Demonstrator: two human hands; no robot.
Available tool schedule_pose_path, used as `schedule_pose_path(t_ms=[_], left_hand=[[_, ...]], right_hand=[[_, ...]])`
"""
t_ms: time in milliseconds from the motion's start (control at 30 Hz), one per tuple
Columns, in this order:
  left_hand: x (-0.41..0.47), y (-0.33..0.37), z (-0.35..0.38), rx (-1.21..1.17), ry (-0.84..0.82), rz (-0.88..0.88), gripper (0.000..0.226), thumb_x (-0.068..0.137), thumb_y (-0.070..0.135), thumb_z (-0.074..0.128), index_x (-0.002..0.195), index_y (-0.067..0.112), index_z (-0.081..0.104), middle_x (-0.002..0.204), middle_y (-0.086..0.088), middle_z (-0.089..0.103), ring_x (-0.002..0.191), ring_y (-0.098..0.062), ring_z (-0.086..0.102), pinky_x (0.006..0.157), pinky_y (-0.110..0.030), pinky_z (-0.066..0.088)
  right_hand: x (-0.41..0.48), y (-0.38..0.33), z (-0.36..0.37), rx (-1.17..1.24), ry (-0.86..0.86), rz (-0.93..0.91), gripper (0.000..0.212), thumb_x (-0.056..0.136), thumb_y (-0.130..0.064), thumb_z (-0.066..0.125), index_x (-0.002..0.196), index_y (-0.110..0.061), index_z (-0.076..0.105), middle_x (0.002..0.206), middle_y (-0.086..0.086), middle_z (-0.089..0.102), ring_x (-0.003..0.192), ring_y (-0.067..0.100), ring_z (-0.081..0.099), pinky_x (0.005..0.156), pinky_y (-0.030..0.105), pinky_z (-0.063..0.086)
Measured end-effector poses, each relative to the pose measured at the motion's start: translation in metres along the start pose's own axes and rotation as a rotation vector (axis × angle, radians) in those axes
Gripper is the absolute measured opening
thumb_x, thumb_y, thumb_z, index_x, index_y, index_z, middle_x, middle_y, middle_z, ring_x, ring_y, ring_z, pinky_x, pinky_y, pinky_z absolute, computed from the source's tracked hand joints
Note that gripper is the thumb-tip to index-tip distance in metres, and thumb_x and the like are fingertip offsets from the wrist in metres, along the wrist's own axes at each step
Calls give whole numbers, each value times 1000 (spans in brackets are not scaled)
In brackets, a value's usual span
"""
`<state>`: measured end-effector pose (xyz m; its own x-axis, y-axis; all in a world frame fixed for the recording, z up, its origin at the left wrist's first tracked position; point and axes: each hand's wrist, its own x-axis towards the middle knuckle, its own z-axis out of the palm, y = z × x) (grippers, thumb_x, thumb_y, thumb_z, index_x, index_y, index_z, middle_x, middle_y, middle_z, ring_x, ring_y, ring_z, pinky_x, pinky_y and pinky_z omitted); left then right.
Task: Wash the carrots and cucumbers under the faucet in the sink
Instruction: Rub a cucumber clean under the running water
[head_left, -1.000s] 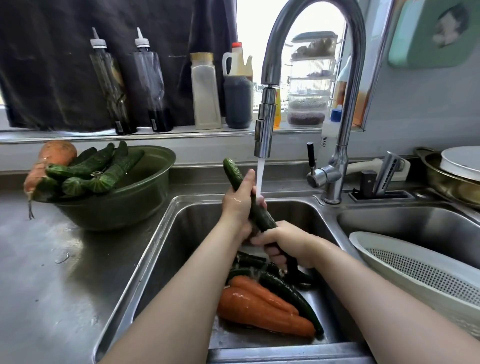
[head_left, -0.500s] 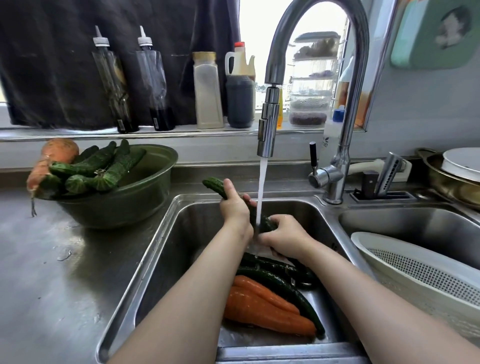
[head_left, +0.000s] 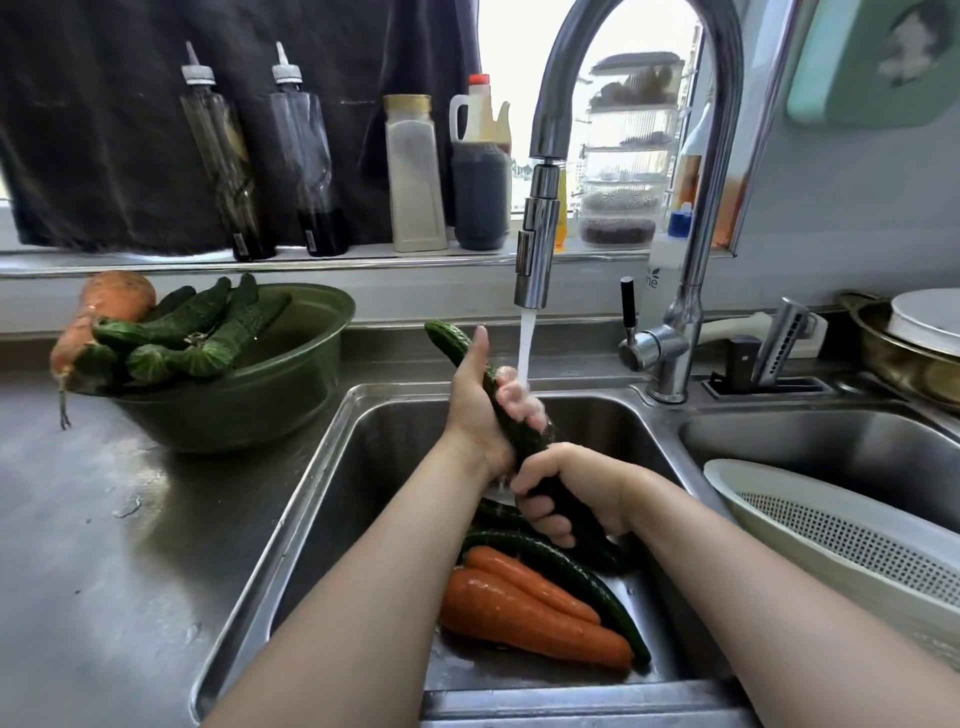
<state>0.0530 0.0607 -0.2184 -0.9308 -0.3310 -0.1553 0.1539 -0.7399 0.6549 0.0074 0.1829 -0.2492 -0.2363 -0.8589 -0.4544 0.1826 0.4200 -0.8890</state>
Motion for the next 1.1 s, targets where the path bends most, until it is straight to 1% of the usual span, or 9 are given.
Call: schedule_pose_path(t_ms=[133, 233, 367, 500, 667, 767, 900, 1033, 1100], left_hand=[[5, 3, -1, -30, 235, 85, 62, 82, 81, 58, 63, 24, 41, 51, 9, 35, 38, -7, 31, 44, -20, 30], [15, 4, -12, 100, 342, 226, 47, 97, 59, 59, 76, 19, 46, 57, 5, 47, 44, -10, 45, 49, -25, 43], [19, 4, -22, 299, 194, 205, 21, 108, 23, 52, 97, 9, 62, 83, -5, 68, 75, -17, 66, 68, -30, 55], [6, 1, -24, 302, -18, 46, 32, 102, 36, 59, 114, 8, 67, 99, -8, 77, 92, -19, 75, 79, -36, 60], [11, -2, -12, 302, 236, 116, 50, 91, 63, 65, 98, 13, 58, 88, -12, 67, 66, -25, 70, 63, -35, 63], [15, 1, -13, 327, 410, 261, 55, 98, 66, 51, 85, 12, 55, 58, 0, 60, 53, -20, 59, 67, -37, 60], [15, 5, -15, 252, 416, 322, 45, 109, 50, 37, 93, 10, 50, 71, -6, 57, 40, -16, 58, 43, -25, 53], [10, 2, -20, 188, 169, 161, 24, 110, 27, 46, 101, 8, 58, 96, -12, 64, 81, -25, 67, 90, -44, 57], [7, -1, -19, 126, 122, 117, 18, 107, 21, 53, 100, 8, 63, 95, -14, 70, 85, -24, 69, 91, -41, 57]], right_hand=[[9, 2, 2, -227, 311, -220, 21, 79, -22, 74, 77, -7, 59, 61, 13, 55, 43, 21, 49, 38, 25, 38], [14, 3, 0, -345, 524, -318, 28, 90, -36, 77, 84, -11, 64, 61, 8, 59, 51, 21, 55, 41, 26, 42], [15, -4, 6, -369, 613, -401, 53, 106, -47, 47, 67, -12, 57, 57, 4, 52, 38, 7, 44, 41, 21, 36], [11, -6, 14, -114, 572, -329, 77, 105, -66, 23, 70, -9, 62, 51, 9, 49, 34, 17, 39, 36, 22, 31], [13, -10, 23, 78, 405, -263, 69, 99, -75, 31, 89, -13, 60, 59, 6, 53, 39, 16, 38, 37, 20, 29], [20, -9, 19, 55, 342, -354, 39, 108, -47, 43, 95, -13, 56, 66, 7, 55, 42, 15, 42, 39, 21, 32], [23, -5, 14, -263, 504, -447, 17, 103, -24, 59, 95, -10, 64, 61, -7, 59, 49, 7, 51, 49, 23, 41], [16, -11, 17, -148, 688, -448, 47, 106, -44, 50, 68, -16, 56, 51, -5, 50, 39, 7, 41, 38, 20, 32], [11, -12, 18, -88, 665, -386, 59, 105, -60, 37, 70, -16, 53, 51, 1, 46, 34, 11, 35, 36, 19, 27]])
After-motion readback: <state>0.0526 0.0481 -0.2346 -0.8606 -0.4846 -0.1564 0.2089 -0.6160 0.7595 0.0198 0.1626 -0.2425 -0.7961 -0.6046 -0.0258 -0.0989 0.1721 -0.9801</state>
